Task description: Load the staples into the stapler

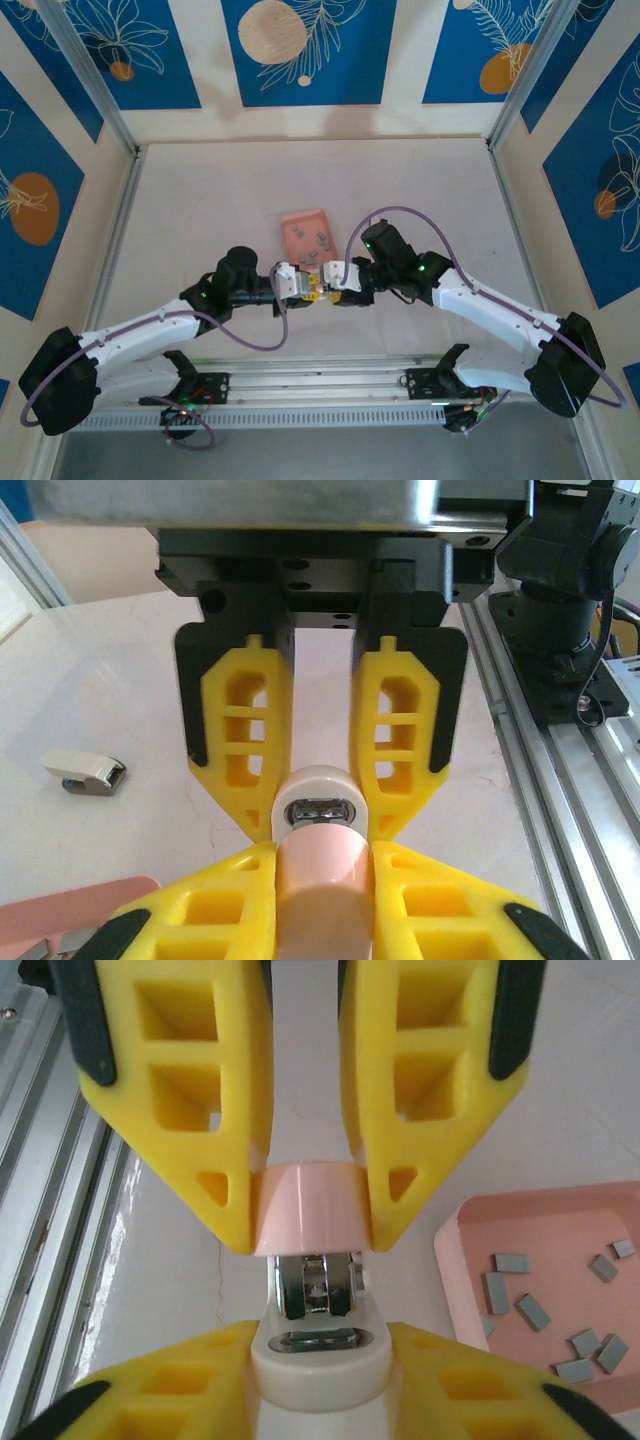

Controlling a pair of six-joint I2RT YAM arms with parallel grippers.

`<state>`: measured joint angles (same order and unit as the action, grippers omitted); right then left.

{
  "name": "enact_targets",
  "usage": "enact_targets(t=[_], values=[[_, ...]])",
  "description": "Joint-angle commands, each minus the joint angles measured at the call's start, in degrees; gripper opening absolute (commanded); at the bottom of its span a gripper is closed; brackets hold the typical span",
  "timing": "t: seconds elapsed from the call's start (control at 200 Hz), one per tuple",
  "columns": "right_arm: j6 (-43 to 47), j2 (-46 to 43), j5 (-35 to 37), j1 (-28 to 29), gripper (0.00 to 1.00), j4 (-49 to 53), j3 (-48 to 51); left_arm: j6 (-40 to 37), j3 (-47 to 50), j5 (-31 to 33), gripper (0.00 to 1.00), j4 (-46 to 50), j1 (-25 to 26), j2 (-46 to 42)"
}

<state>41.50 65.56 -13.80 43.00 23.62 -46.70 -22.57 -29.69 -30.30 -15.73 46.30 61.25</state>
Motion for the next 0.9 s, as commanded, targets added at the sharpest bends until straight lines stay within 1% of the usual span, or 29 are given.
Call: enact_targets(t=[0.0,0.075,0.17,0.34,0.425,0.525,0.63,0.73,0.895], values=[[-7.3,-3.3,-4.5,-1.3,0.48,-4.8,1.8,-1.1,-0.9,1.3,0.18,0.9,0.3,-1.0],[-11.9,-5.3,-6.1,-1.9,0.54,-7.1,4.1,-1.4,-0.6,1.9,0.17,0.9,0.3,-1.5],[-19.1,-7.9,-7.8,-2.5,0.58,-10.2,6.9,-1.9,-0.5,2.5,0.16,1.1,0.3,-1.8],[-39.7,-9.8,-8.6,-3.1,0.58,-16.7,10.7,-2.8,-0.5,3.0,0.16,1.6,0.3,-1.7],[-47.3,-9.3,-9.5,-2.7,0.58,-17.3,10.9,-2.9,-0.5,3.1,0.16,1.6,0.3,-1.6],[-55.3,-8.4,-6.0,-1.5,0.57,-16.2,10.2,-3.1,-0.5,3.1,0.16,1.6,0.3,-1.6],[-59.7,-7.3,-3.8,-1.3,0.56,-14.2,9.3,-3.2,-0.4,3.1,0.16,1.4,0.3,-1.6],[-61.2,-6.8,-3.5,-1.2,0.54,-14.9,10.0,-3.1,-0.4,3.1,0.16,1.2,0.4,-1.6],[-63.1,-6.5,-0.2,-1.6,0.51,-14.8,10.7,-3.1,-0.3,2.8,0.16,1.0,0.3,-1.7]])
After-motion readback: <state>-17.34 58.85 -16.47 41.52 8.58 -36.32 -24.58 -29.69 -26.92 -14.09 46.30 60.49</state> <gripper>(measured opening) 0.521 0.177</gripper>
